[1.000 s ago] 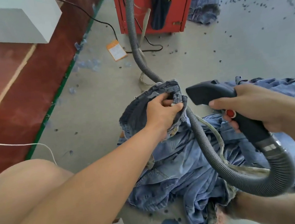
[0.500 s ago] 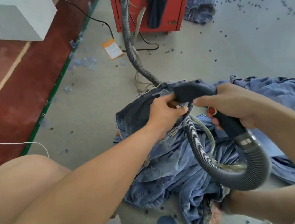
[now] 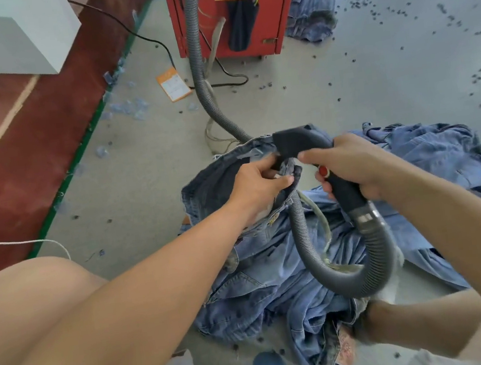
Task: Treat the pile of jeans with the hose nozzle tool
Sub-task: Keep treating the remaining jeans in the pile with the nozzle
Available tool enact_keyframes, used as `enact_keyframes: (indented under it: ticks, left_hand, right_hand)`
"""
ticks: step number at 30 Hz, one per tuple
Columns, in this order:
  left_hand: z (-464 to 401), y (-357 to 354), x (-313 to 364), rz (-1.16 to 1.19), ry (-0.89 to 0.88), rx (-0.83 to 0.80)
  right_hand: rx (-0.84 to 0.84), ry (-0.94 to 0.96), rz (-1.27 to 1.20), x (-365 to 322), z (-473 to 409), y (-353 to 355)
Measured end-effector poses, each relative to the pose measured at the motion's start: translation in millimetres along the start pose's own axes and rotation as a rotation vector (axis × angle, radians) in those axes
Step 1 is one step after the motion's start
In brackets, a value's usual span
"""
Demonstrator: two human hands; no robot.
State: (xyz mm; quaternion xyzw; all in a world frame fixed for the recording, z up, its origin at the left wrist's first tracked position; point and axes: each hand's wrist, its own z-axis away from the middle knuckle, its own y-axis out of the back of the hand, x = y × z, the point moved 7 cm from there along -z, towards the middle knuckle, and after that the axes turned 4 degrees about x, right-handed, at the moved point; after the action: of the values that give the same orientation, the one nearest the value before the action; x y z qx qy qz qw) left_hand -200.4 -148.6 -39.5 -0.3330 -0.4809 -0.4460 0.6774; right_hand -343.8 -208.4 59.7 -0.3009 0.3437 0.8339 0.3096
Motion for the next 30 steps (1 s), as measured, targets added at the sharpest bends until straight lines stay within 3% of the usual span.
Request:
enact_keyframes:
  ticks: [3, 7, 9, 14, 18, 23, 27, 30]
  left_hand:
    - [-3.9, 7.9, -2.8, -0.002, 0.053, 0.028]
    - [-5.2, 18.1, 1.1, 0.027, 0.126, 0.076]
    - [-0.7, 12.4, 4.1, 0.014, 0.13, 0.004]
    - [12.3, -9.8, -0.8, 0.108, 0.221, -0.244]
    - [8.5, 7.3, 0.8, 0.082, 0.245, -0.11]
    - [1.1, 20.2, -0.8, 0.035, 0.207, 0.015]
    - [6.9, 13.4, 2.5, -0.021, 0.165, -0.062]
    - [11.4, 9.9, 1.9, 0.004, 0.142, -0.067]
  right_hand:
    - [0.043, -0.021, -0.077, 1.6, -3.3, 10.1]
    - [-0.103, -0.003, 0.086, 14.0, 11.5, 3.6]
    - [-0.097, 0.008, 0.12, 15.4, 9.7, -1.9]
    - [0.09, -0.018, -0.09, 14.7, -8.0, 17.7]
    - [0.053, 0.056, -0.072, 12.8, 3.6, 27.4]
    - [0.082, 0.25, 0.216, 1.8, 28.4, 24.3]
    - [0.083, 0.267, 0.434, 1.1, 24.4, 13.0]
    - [0.188, 0.256, 0.318, -0.2, 12.5, 21.7]
